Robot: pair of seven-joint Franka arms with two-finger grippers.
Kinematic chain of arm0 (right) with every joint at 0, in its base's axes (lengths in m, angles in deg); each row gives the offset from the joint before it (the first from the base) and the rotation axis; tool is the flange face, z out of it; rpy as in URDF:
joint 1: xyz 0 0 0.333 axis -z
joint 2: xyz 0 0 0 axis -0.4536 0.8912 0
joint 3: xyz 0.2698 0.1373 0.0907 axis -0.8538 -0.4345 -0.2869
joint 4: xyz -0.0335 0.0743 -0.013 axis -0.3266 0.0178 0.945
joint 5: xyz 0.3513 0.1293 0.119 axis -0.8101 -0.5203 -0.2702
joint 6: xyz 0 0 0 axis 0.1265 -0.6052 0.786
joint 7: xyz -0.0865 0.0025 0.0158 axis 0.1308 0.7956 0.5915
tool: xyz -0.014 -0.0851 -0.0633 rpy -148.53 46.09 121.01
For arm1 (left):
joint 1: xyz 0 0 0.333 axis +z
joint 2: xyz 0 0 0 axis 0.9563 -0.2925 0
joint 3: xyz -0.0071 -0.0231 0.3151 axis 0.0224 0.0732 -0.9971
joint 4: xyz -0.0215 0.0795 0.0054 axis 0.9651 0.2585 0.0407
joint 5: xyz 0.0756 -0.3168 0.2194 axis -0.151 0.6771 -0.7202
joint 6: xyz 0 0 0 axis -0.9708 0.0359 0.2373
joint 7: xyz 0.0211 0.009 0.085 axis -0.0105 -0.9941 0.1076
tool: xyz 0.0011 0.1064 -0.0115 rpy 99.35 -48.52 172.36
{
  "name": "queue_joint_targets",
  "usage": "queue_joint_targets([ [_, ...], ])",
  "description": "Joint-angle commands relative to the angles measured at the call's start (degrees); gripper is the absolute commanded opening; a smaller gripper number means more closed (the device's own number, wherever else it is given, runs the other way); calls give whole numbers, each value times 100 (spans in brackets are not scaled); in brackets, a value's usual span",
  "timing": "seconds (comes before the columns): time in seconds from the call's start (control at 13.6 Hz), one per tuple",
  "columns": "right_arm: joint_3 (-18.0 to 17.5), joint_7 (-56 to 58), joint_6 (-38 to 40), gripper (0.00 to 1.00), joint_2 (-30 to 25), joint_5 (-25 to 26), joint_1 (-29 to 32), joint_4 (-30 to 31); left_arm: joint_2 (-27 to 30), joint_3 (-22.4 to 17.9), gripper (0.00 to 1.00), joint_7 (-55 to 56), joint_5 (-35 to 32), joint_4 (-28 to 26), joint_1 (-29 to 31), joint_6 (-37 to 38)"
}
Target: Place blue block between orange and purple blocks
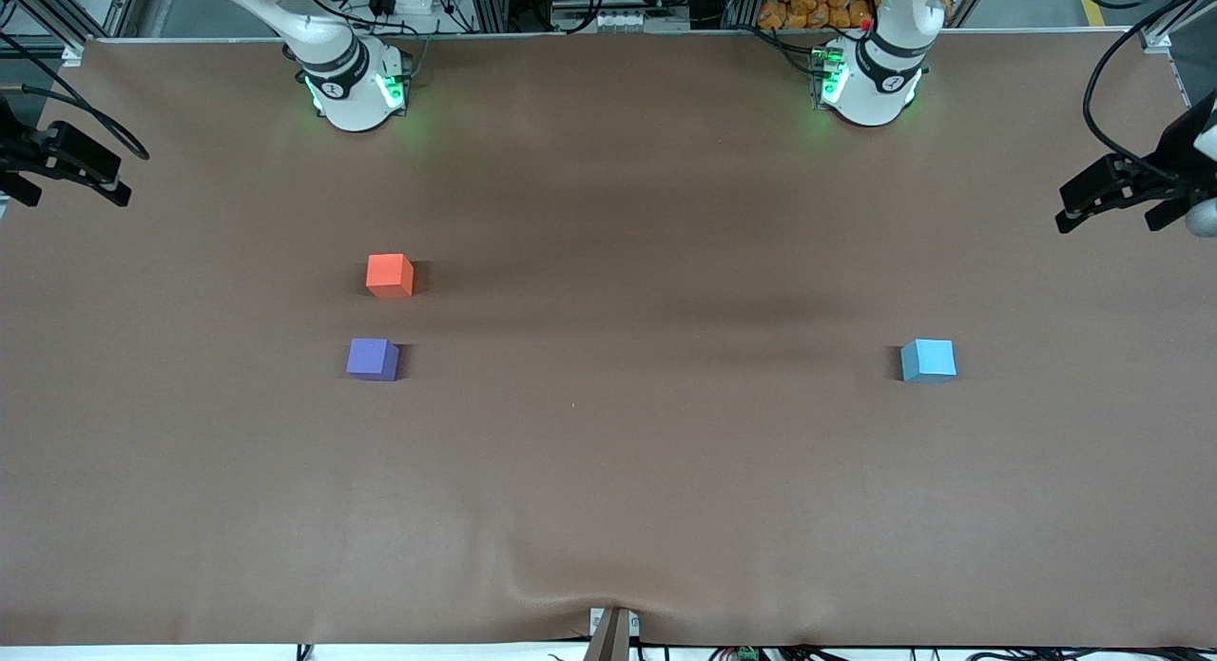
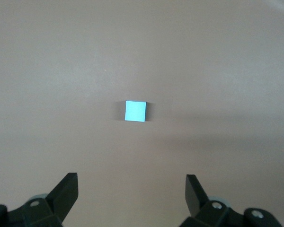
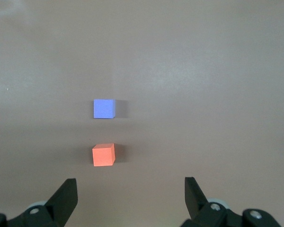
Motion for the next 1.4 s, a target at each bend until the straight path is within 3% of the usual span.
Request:
queue_joint_targets([
  [0.0, -72, 76, 76, 100, 59, -98, 123, -129, -30, -85, 100, -120, -55, 184, 5, 80],
  [1.32, -81, 76, 67, 100, 59, -142, 131, -129, -14, -33, 100, -59, -29, 222, 313, 327],
])
